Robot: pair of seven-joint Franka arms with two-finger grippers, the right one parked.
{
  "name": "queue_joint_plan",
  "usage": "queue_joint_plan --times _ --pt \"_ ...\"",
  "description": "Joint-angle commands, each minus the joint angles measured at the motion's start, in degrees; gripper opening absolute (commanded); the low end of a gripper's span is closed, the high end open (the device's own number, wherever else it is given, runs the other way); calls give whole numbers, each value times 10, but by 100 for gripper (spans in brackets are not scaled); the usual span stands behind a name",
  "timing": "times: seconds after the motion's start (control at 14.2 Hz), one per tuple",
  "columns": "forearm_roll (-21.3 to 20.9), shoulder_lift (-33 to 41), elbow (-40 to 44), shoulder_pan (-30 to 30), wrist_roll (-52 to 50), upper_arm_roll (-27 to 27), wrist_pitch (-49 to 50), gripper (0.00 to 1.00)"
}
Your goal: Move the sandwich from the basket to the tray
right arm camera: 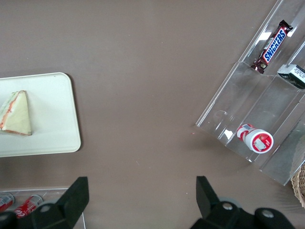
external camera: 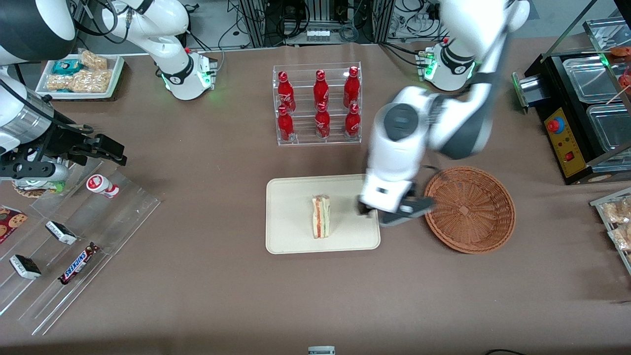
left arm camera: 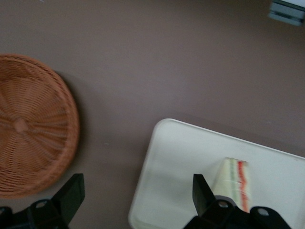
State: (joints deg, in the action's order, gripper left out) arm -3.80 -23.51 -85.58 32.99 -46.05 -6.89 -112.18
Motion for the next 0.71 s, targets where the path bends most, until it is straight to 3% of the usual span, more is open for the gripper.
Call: queue_joint_plan --times 0.0,0.35,0.64 --pt "12 47 -37 -66 100 6 36 100" --pt "13 108 -37 -188 283 6 107 100" --pt "13 158 -37 -238 432 6 182 100"
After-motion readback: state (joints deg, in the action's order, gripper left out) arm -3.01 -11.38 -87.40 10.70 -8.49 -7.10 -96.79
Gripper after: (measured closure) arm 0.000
